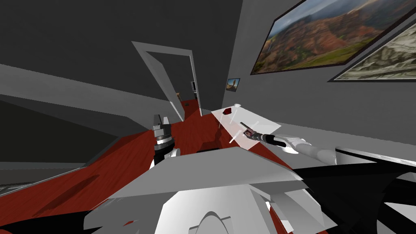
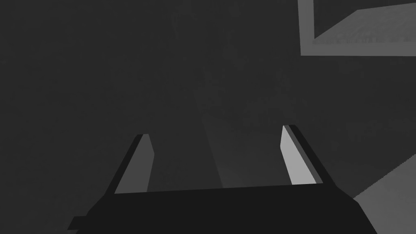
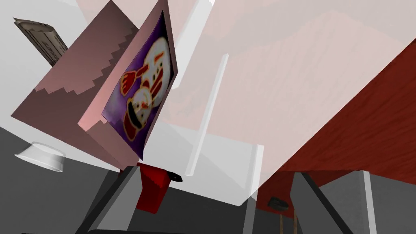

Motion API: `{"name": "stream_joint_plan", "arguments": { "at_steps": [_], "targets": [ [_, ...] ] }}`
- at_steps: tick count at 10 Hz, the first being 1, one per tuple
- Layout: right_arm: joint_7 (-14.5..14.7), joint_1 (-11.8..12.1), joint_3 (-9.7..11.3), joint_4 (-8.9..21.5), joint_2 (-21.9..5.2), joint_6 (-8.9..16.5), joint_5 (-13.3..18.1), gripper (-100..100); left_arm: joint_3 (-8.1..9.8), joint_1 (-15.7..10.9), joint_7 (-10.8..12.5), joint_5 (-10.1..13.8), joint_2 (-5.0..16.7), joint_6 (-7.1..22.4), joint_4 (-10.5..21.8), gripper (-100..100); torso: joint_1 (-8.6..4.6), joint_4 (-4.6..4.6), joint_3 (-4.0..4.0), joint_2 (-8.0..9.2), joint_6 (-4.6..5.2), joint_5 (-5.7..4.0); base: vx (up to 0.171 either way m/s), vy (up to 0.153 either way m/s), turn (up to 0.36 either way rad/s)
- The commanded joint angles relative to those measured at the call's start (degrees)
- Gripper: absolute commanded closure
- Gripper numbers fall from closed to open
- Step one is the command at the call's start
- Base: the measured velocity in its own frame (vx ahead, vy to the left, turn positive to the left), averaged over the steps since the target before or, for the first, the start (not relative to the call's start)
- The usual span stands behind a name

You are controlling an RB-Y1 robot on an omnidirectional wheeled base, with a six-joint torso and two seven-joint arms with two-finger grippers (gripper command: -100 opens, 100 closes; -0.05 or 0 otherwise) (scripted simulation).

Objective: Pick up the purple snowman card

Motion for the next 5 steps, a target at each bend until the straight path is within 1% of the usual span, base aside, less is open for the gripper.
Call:
{"name": "stream_joint_plan", "arguments": {
  "at_steps": [1,4,5],
  "targets": [
    [0.1,-0.3,2.3,2.9,-2.1,-0.3,0.6,-100,0.0,0.0,0.0,0.0,0.0,0.0,0.0,0,0.0,0.0,0.0,0.0,0.0,0.0,0.176,0.05,0.072],
    [0.4,0.2,5.7,6.8,-4.0,-0.7,1.1,-100,0.0,0.0,0.0,0.0,0.0,0.0,0.0,0,-0.07,-0.11,-0.29,-0.51,-0.03,-0.01,0.247,0.003,0.052],
    [0.4,0.5,6.5,7.7,-4.2,-0.8,1.2,-100,0.0,0.0,0.0,0.0,0.0,0.0,0.0,0,-0.02,-0.11,-0.28,-0.47,-0.02,-0.01,0.198,-0.003,0.031]
  ]
}}
